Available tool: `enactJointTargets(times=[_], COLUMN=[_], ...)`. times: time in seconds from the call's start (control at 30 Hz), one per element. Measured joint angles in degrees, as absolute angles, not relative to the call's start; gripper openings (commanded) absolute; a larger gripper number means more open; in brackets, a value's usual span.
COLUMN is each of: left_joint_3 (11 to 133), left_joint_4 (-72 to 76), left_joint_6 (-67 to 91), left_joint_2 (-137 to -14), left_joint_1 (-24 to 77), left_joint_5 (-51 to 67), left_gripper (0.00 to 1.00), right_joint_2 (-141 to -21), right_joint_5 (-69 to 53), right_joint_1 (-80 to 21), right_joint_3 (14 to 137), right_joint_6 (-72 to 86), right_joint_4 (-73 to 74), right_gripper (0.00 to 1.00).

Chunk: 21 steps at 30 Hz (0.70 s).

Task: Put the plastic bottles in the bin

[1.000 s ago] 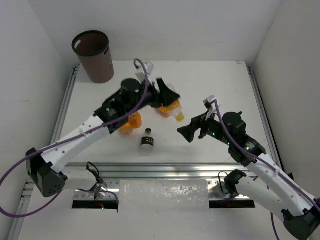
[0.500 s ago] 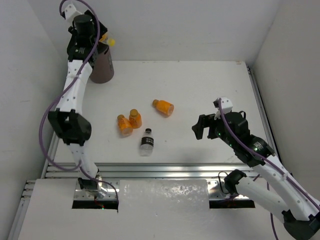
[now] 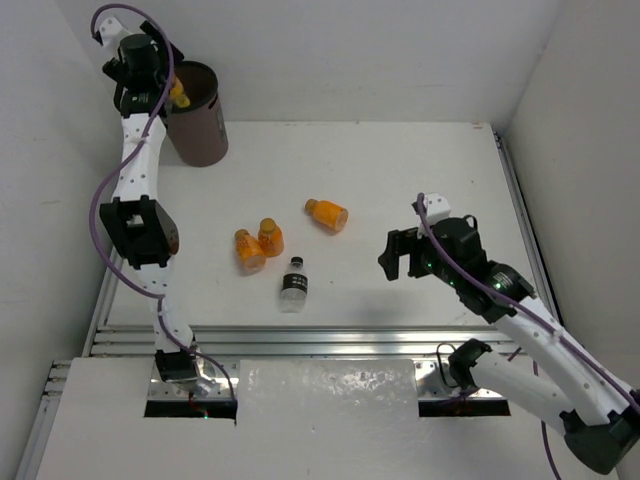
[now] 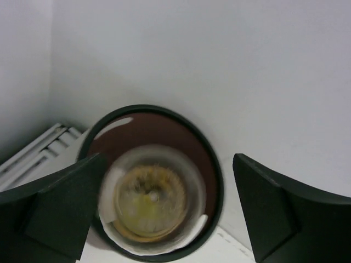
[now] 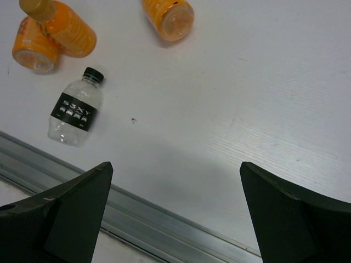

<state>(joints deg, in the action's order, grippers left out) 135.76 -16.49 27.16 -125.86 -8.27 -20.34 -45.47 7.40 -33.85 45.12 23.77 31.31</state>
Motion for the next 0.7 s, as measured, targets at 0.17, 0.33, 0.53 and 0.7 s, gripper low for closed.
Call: enactJointTargets(times=[0.17, 0.33, 0.53, 0.7], left_joint_3=[137.36, 137.53, 114.28, 81.21], left_joint_4=[-14.37, -16.47, -22.24, -20.97], left_joint_6=[26.63, 26.85, 30.85, 31.22], left_joint_2=[-125.86, -125.1, -105.91, -75.75], left_joint_1=[-7.86, -7.79, -7.55, -2.13], left_joint_5=[-18.35, -15.97, -5.91, -4.91], left_gripper=[1.0, 1.0, 1.0, 1.0], right_joint_2=[-56.07, -70.78, -96.71, -113.75], right_joint_5=[3.97, -0.32, -0.91, -0.69], right_joint_1=[-33.85, -33.85, -33.43, -32.18], right_joint_3=[45.21, 49.34, 71.57, 88.84], right_joint_6=[23.53, 20.05, 10.59, 3.86], right_joint_4=[26.81, 21.34, 18.0, 21.02], right_gripper=[0.99, 0.99, 0.99, 0.99])
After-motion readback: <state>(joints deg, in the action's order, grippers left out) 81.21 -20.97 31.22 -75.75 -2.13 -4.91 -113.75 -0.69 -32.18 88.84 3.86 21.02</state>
